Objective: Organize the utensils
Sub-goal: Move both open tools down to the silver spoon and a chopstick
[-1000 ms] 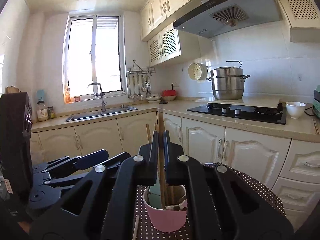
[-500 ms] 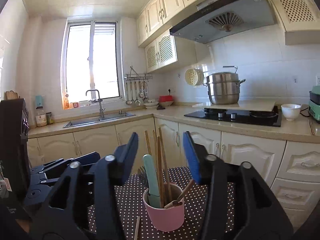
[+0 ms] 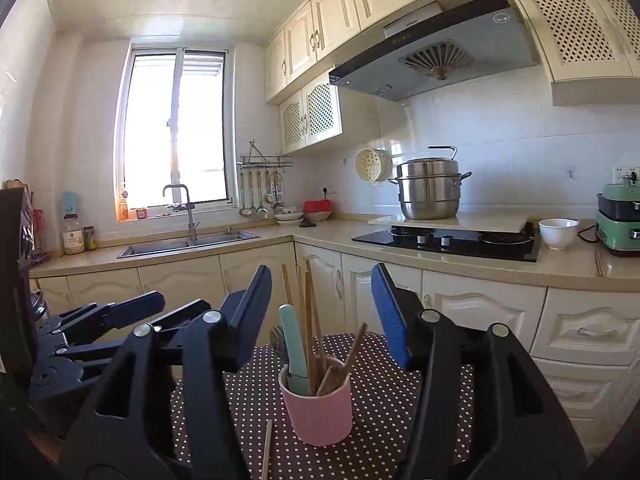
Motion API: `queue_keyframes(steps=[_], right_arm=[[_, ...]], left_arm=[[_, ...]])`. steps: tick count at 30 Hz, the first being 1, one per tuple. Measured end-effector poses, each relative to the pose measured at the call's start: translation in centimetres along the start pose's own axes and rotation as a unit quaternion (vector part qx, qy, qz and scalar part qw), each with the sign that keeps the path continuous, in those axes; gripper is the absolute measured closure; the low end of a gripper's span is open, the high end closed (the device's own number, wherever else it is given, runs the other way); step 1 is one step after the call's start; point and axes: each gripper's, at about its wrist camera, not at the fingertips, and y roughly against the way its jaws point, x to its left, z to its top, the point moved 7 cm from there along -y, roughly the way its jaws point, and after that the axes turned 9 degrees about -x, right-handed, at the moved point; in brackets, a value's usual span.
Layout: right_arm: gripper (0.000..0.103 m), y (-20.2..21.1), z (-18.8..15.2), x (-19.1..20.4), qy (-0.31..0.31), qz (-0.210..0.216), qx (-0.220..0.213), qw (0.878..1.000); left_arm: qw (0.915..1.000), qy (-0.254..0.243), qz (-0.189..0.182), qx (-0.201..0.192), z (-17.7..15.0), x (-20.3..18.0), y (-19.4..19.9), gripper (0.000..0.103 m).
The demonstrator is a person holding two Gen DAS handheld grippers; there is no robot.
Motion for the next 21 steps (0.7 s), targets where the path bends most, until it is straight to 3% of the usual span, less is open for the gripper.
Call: queue_keyframes(steps=[7,11,15,17,21], right_arm=[[0.049,2.2,-0.9,-0.7,0.003,-0.021,0.017,1.000],[0.049,2.9,-2.2,-0.8,0.004,-0.025,0.037,0.999],[0.049,2.9,-4.4,-1.1,0.002,-0.031,0.077,0.997],[0.049,2.7,-5.7,-1.2,0.001,-0.032,0.102,0.994],[0.049,2.6,-8.5,-1.2,0.001,-0.030,0.144,0.989]], left_arm=[[0.9999,-0.006,0.002,0.012,-0.7,0.2,2.0,0.035],[0.9988,-0.011,-0.002,0.047,-2.2,0.4,2.3,0.035],[0.9908,0.005,-0.013,0.134,-5.2,1.4,1.4,0.035],[0.9802,0.025,-0.020,0.195,-7.4,2.3,0.6,0.035],[0.9608,0.034,-0.010,0.275,-11.4,3.8,-0.1,0.036]])
